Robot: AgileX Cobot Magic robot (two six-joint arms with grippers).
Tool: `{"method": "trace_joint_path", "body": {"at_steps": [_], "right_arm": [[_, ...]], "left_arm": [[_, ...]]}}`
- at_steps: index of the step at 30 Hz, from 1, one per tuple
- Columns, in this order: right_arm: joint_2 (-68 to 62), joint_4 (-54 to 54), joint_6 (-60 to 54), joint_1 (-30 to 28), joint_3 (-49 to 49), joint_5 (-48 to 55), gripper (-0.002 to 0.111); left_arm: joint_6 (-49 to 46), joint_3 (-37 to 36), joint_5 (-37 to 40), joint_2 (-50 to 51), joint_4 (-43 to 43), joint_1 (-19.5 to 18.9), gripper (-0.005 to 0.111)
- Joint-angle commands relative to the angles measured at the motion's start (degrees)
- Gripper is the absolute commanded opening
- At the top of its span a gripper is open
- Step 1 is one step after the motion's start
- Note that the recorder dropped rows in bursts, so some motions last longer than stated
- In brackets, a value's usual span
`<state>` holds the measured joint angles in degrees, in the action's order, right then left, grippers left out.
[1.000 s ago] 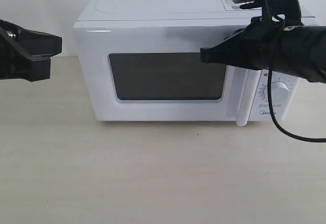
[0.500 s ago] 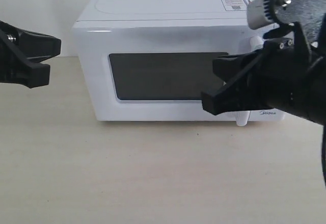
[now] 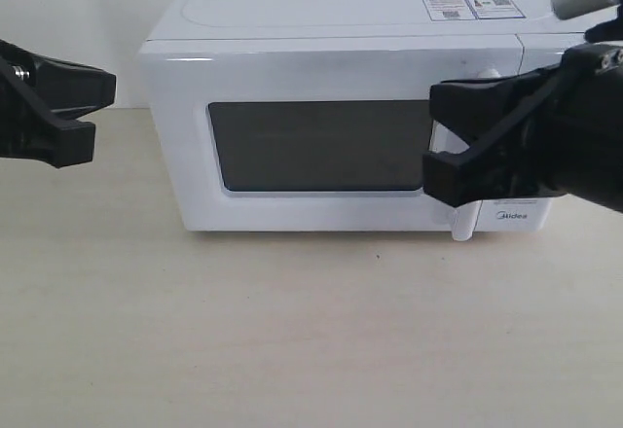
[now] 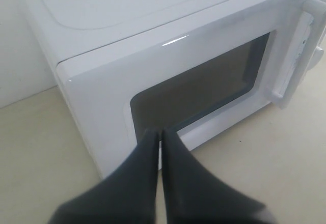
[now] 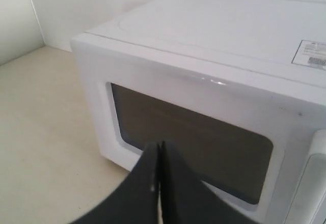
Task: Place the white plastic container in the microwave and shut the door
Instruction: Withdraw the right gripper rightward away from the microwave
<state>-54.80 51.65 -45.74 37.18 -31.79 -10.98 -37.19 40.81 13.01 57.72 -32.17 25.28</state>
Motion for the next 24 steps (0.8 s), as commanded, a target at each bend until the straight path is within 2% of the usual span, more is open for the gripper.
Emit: {"method": "trace_joint_path", "body": {"at_steps": [1, 4, 9, 14, 18, 24], "right_arm": [[5.76, 0.09, -0.44, -1.49, 0.82, 0.7, 0.0], [11.1, 0.09, -0.49, -7.82, 3.03, 4.53, 0.0], [21.98, 0.09, 4.85, -22.09, 10.13, 10.07, 0.0], [33.04, 0.09, 6.46, -32.15, 17.93, 12.4, 0.0], [41.03, 0.0, 6.46, -36.73, 23.74, 12.96, 0.0], [44.13, 0.0, 6.45, -37.27, 30.28, 12.96, 0.0]], "left_arm": [[0.12, -0.2, -0.6, -0.25, 0.0, 0.0, 0.004], [0.12, -0.2, -1.06, -0.25, 0.11, 0.0, 0.004], [0.12, -0.2, -1.06, -0.25, 0.11, 0.0, 0.004], [0.12, -0.2, -1.06, -0.25, 0.11, 0.0, 0.004], [0.12, -0.2, -1.06, -0.25, 0.11, 0.0, 0.004], [0.12, -0.2, -1.06, -0.25, 0.11, 0.0, 0.004]]}}
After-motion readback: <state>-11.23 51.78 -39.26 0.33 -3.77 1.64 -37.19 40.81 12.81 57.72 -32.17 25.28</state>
